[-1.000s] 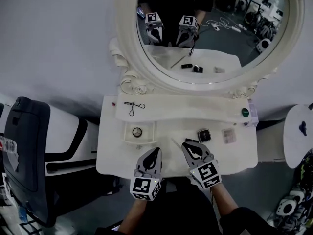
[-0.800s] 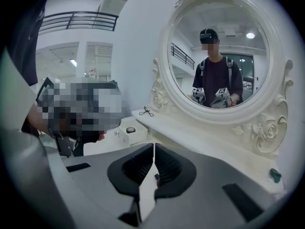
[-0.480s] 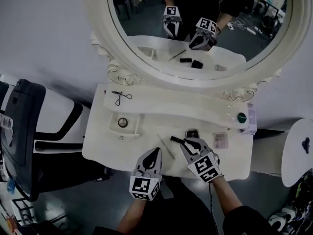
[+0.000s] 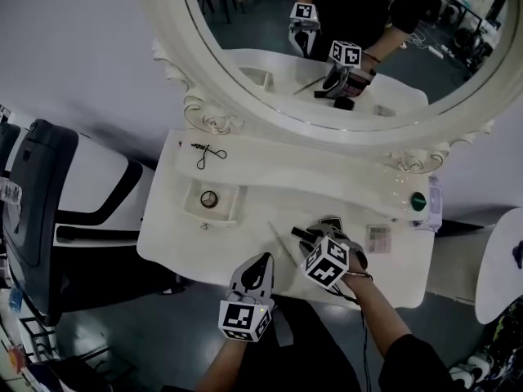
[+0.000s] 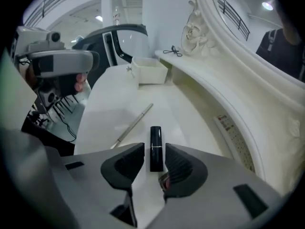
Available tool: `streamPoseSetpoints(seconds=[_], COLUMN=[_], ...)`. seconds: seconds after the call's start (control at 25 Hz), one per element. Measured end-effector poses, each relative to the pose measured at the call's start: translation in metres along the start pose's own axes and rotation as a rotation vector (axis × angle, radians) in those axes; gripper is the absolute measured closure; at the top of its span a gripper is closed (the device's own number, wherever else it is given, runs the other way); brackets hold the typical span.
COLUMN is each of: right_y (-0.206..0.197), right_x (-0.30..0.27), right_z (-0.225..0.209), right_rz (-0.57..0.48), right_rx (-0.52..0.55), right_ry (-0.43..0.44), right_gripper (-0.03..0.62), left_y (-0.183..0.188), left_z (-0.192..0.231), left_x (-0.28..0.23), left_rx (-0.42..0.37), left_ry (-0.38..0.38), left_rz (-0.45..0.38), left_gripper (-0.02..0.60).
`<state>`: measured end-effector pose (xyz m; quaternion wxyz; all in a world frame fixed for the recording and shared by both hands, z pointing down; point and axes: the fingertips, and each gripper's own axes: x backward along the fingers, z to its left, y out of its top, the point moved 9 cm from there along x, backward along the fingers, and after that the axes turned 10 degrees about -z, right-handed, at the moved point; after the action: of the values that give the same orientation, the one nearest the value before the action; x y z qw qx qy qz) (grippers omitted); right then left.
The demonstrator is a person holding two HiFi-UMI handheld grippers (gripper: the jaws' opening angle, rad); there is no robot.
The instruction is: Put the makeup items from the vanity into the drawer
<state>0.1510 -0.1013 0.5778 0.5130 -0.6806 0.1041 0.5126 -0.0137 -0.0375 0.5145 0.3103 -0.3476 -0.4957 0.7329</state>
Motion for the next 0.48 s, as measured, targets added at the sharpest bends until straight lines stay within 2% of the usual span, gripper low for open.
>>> streamPoseSetpoints(seconds=[0.2,0.48], right_y=[-0.002,-0.005], right_x=[-0.013,-0.014], right_z=[0.003,0.008], right_rz=[0.050,0.036], right_rx=[0.014,0.000], right_ry=[-0.010,-0.017], right_gripper=[0.456,0.488], left_y=[-0.003,0.000], left_z=[0.005,0.013], left_x=[0.010,0.021], left_rx=[0.004,0.003], left_ry=[0.016,0.036], left_rz=[0.000,-0.008], left_gripper=[0.566,0.566])
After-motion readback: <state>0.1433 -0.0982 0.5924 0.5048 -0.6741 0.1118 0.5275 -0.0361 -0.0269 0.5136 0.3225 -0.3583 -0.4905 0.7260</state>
